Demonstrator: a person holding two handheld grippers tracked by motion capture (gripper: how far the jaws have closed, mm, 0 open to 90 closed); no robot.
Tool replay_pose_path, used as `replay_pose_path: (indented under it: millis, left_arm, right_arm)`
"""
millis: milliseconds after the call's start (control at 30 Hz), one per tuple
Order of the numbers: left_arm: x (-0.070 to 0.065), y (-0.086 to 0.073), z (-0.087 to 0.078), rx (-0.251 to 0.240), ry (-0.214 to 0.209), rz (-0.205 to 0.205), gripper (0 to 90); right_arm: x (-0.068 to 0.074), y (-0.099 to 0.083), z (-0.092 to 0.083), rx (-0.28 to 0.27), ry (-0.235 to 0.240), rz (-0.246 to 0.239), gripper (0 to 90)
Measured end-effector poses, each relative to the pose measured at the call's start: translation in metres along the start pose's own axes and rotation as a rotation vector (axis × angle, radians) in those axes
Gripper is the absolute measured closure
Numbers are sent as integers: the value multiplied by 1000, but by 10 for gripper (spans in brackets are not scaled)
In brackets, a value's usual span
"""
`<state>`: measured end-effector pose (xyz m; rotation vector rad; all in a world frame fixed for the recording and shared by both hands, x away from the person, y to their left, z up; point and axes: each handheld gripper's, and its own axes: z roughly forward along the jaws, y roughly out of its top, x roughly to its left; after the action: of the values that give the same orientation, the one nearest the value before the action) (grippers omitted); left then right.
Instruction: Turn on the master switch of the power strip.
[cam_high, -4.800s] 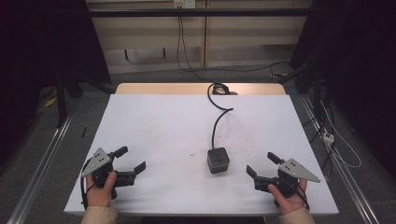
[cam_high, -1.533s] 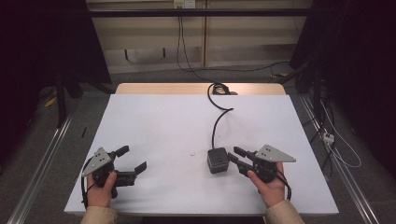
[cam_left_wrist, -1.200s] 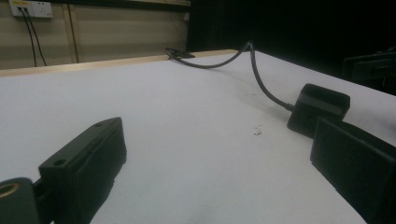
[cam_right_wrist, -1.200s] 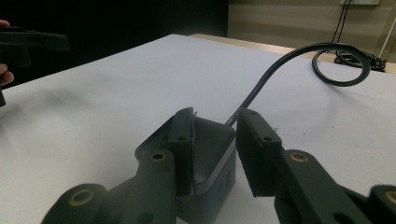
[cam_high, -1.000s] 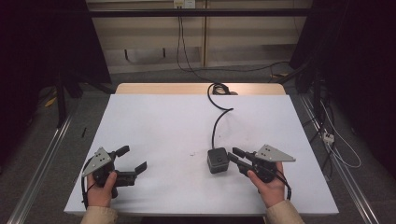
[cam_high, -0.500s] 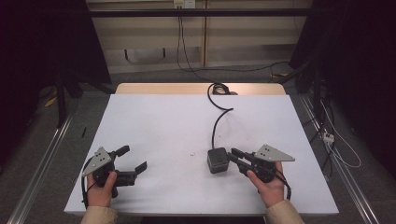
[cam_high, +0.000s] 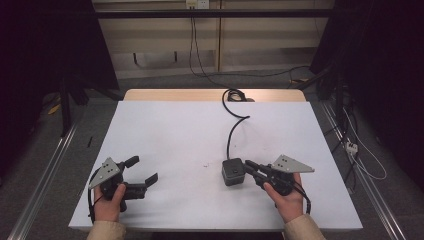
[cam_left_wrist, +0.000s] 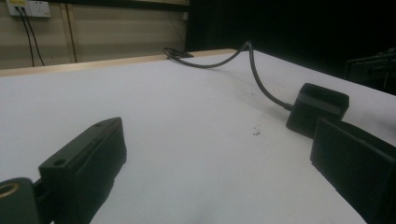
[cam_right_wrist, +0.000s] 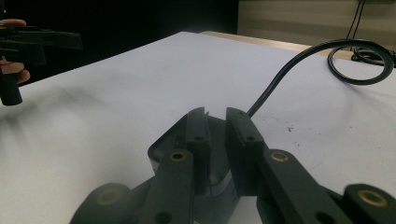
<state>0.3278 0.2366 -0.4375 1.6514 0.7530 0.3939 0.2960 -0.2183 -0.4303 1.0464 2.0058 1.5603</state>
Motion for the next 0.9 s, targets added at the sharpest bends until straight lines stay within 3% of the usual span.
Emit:
replay_pose_path:
  millis: [900]
  left_arm:
    - [1,0,-1,4,-1,5,32]
  right_arm:
    - [5,2,11,17,30,-9,889]
